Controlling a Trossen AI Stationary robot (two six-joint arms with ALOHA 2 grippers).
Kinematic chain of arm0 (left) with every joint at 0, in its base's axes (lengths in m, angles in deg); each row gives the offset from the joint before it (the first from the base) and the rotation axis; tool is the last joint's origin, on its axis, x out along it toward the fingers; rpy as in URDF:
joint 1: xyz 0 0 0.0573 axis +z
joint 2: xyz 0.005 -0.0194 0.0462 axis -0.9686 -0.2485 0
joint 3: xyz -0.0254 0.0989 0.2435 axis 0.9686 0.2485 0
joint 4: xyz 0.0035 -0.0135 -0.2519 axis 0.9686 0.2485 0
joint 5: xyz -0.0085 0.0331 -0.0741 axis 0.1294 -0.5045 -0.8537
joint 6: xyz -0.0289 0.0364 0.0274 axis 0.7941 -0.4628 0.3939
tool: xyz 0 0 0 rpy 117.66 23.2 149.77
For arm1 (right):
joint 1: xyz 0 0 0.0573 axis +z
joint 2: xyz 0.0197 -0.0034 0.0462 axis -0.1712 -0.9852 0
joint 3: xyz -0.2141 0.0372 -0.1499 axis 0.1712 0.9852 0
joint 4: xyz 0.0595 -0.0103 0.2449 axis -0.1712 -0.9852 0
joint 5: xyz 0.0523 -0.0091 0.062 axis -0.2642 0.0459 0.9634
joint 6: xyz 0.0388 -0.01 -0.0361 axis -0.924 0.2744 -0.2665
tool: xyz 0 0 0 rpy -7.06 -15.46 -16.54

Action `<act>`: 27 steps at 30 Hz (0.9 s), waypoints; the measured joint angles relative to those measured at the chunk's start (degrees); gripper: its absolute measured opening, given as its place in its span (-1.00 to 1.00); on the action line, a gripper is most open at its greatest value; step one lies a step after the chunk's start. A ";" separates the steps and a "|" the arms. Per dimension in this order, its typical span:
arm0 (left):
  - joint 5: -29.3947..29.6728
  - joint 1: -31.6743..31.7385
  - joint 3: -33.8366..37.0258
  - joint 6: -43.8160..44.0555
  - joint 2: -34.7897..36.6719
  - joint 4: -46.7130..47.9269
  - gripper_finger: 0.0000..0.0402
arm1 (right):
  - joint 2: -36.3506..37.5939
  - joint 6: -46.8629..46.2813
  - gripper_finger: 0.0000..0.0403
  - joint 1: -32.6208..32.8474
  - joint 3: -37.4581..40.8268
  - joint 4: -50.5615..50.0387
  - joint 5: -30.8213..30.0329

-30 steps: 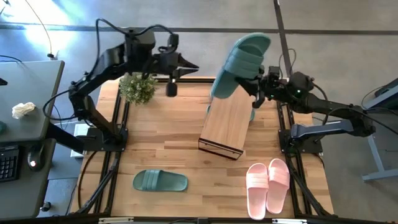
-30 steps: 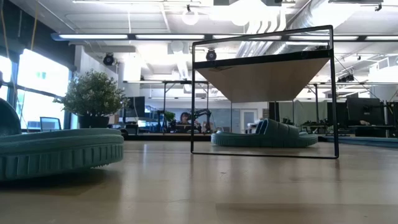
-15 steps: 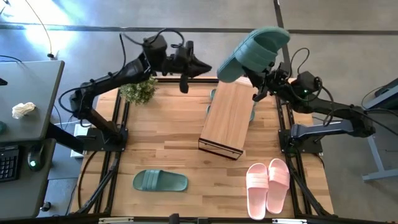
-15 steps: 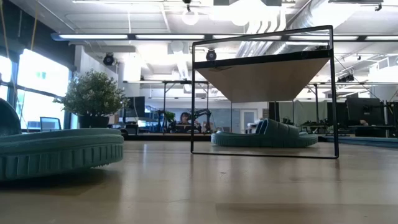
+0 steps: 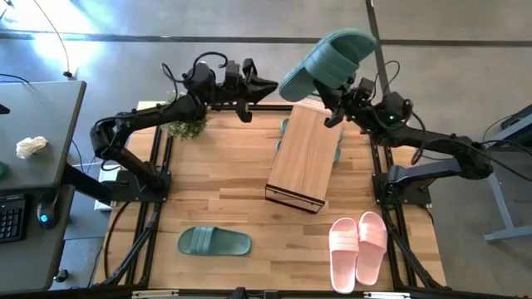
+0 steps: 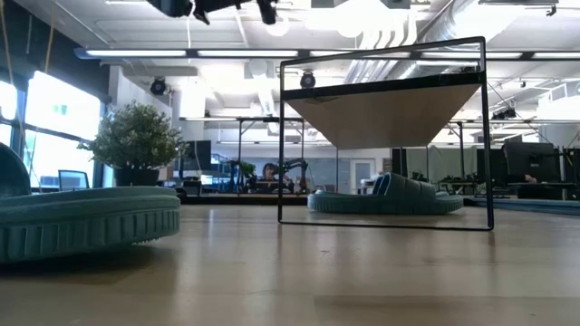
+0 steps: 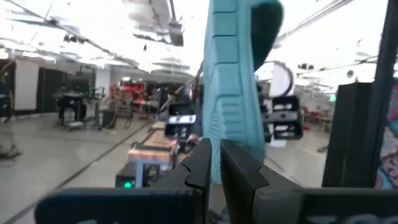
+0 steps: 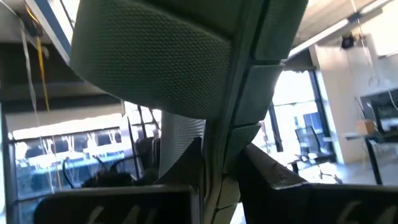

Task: Pick and place slides into the shelf
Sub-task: Put the green slide under the shelf

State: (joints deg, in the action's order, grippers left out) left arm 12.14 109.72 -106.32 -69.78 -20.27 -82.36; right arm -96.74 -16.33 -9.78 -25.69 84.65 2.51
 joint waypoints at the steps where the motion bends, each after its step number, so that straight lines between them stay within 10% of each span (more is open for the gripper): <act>1: -0.15 -0.07 0.00 0.03 0.05 -0.48 -0.88 | -0.47 -0.07 -0.83 0.00 0.00 1.45 0.24; 27: 5.45 -2.25 0.07 -0.54 -2.07 0.09 -0.18 | -3.81 -1.45 -0.83 0.30 -0.02 10.49 -0.57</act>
State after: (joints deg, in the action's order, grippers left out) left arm 17.59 107.47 -106.25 -70.31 -22.34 -82.27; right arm -100.54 -17.78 -9.48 -25.72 95.13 1.95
